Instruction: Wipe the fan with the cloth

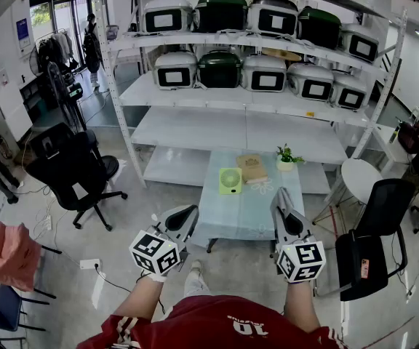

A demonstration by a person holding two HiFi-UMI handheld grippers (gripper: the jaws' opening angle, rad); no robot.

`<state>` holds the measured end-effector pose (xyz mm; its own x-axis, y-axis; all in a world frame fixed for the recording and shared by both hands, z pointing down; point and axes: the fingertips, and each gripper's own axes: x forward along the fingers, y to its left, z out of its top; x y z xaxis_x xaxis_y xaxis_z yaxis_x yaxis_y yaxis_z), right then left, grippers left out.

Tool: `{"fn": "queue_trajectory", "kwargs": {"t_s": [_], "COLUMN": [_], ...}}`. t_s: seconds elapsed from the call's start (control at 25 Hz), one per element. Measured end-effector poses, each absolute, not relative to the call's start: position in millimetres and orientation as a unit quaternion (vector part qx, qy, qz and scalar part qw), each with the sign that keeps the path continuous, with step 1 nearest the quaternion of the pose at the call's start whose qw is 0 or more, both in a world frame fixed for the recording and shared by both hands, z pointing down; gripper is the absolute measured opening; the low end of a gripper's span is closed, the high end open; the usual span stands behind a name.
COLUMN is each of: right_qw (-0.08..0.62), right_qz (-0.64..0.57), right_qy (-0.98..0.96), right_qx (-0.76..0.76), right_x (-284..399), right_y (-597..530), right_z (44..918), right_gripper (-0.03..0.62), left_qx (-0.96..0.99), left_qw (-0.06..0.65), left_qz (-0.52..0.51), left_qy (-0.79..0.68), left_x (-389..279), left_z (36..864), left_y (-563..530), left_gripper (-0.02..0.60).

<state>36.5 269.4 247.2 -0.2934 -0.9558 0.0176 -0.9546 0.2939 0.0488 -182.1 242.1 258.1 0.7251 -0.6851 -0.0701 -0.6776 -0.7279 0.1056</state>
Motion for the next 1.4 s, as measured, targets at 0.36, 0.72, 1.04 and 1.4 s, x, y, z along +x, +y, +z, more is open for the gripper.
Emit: {"fn": "queue_trajectory", "kwargs": {"t_s": [0.36, 0.72, 1.04, 1.4], "right_qw": [0.019, 0.009, -0.024, -0.010], "right_qz": [-0.004, 0.009, 0.040, 0.053], "right_qy": [-0.803, -0.801, -0.820, -0.852], "right_qx": [0.596, 0.598, 0.570, 0.521], "right_x": [41, 42, 33, -13], "right_y": [266, 255, 225, 143], "right_z": [253, 260, 261, 275], "right_gripper": [0.017, 0.018, 0.019, 0.018], "left_qx": [0.930, 0.928, 0.922, 0.917], "left_qw": [0.039, 0.051, 0.078, 0.077], "left_qz": [-0.049, -0.040, -0.021, -0.004], "left_qy": [-0.363, -0.368, -0.378, -0.392], "left_x": [-177, -179, -182, -211], "left_z": [263, 273, 281, 307], "left_y": [236, 225, 193, 116], "left_gripper": [0.006, 0.006, 0.006, 0.006]}}
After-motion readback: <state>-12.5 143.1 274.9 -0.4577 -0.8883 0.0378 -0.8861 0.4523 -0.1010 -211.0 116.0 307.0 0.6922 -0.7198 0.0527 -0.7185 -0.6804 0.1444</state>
